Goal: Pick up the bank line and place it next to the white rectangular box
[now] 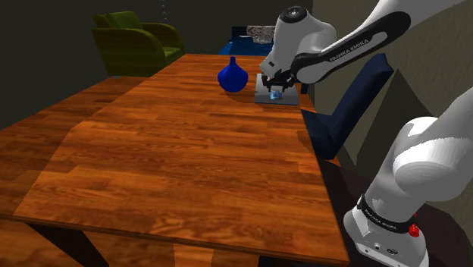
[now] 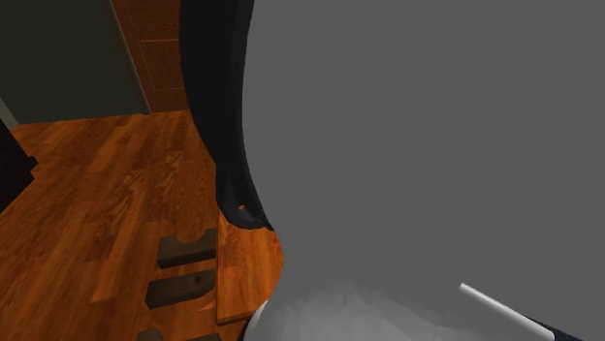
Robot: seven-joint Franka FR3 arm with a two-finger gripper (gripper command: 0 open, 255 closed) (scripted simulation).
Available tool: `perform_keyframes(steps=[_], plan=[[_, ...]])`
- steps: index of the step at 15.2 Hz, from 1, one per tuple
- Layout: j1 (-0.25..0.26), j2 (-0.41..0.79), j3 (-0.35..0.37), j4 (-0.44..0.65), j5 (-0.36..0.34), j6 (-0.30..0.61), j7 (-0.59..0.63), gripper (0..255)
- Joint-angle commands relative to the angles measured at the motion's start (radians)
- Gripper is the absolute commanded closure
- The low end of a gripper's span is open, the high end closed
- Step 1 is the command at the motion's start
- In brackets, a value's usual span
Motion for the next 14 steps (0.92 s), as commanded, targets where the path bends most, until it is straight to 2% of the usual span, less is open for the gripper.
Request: perform_keyframes(steps=[1, 5, 14], plan=[[-0.022, -0.001, -0.040, -0.006, -0.010, 0.033, -0.045, 255], [-0.064, 0.011, -0.136, 0.001, -0.014, 0.101, -0.161, 255], [-0.098, 0.098, -0.140, -0.041, -0.110, 0.221, -0.055, 255]])
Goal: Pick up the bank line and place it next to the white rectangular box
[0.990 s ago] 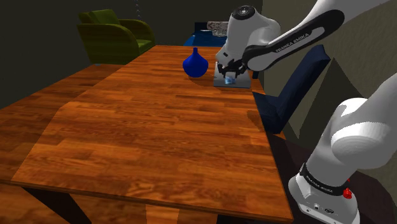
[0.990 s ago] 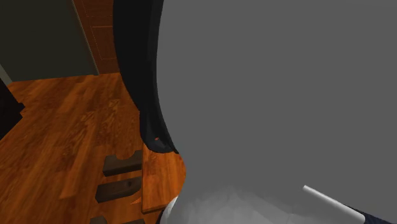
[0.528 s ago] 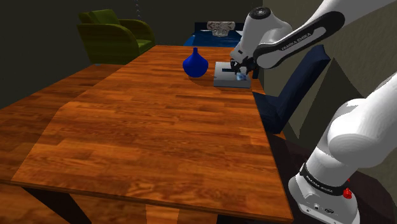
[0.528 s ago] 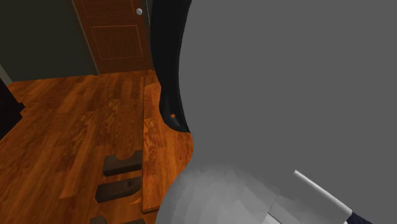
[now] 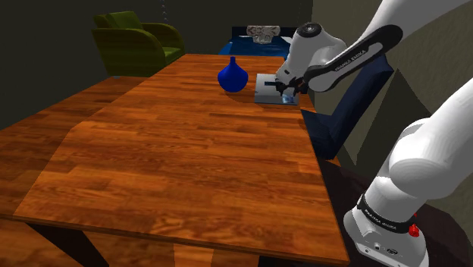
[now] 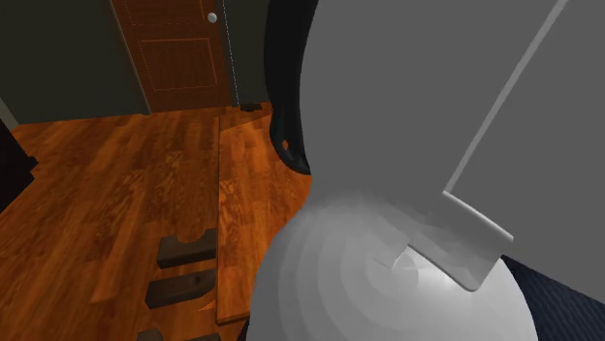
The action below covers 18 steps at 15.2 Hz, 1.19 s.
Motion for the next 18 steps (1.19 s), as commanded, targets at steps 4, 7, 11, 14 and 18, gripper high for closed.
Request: perform_keyframes(steps=[4, 7, 11, 14, 18], plan=[[-0.022, 0.058, 0.001, -0.017, -0.071, 0.069, 0.078, 255], [-0.035, 0.095, 0.003, -0.021, -0.119, 0.107, 0.129, 255], [-0.052, 0.148, 0.004, -0.020, -0.194, 0.154, 0.208, 255], [-0.053, 0.154, 0.004, -0.020, -0.202, 0.159, 0.217, 255], [-0.053, 0.154, 0.004, -0.020, -0.202, 0.159, 0.217, 255]])
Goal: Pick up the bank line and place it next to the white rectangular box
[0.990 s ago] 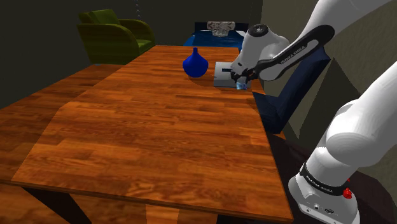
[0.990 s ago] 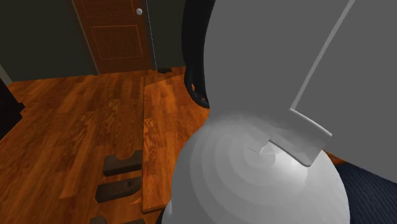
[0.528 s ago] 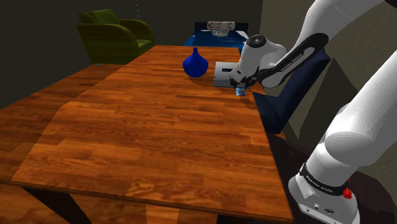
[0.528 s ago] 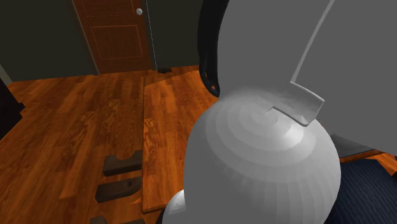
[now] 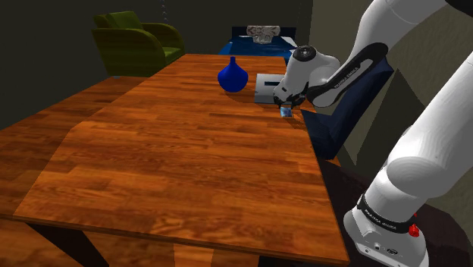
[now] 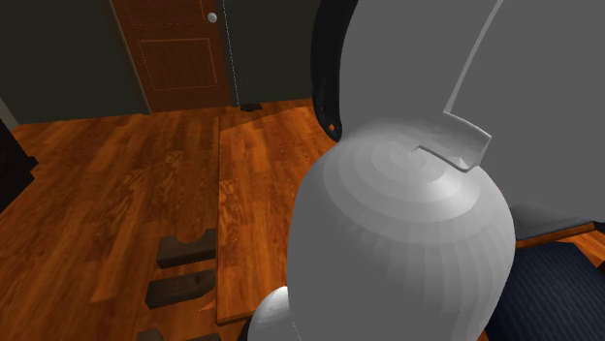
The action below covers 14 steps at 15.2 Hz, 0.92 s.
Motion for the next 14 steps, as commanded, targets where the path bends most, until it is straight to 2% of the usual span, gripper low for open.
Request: perform_keyframes(steps=[1, 2, 7, 11, 14], plan=[[0.000, 0.000, 0.000, 0.000, 0.000, 0.000, 0.000, 255], [0.000, 0.000, 0.000, 0.000, 0.000, 0.000, 0.000, 0], [0.000, 0.000, 0.000, 0.000, 0.000, 0.000, 0.000, 0], [0.038, -0.173, 0.027, -0.060, 0.106, -0.131, -0.096, 0], [0.038, -0.173, 0.027, -0.060, 0.106, -0.131, -0.096, 0]])
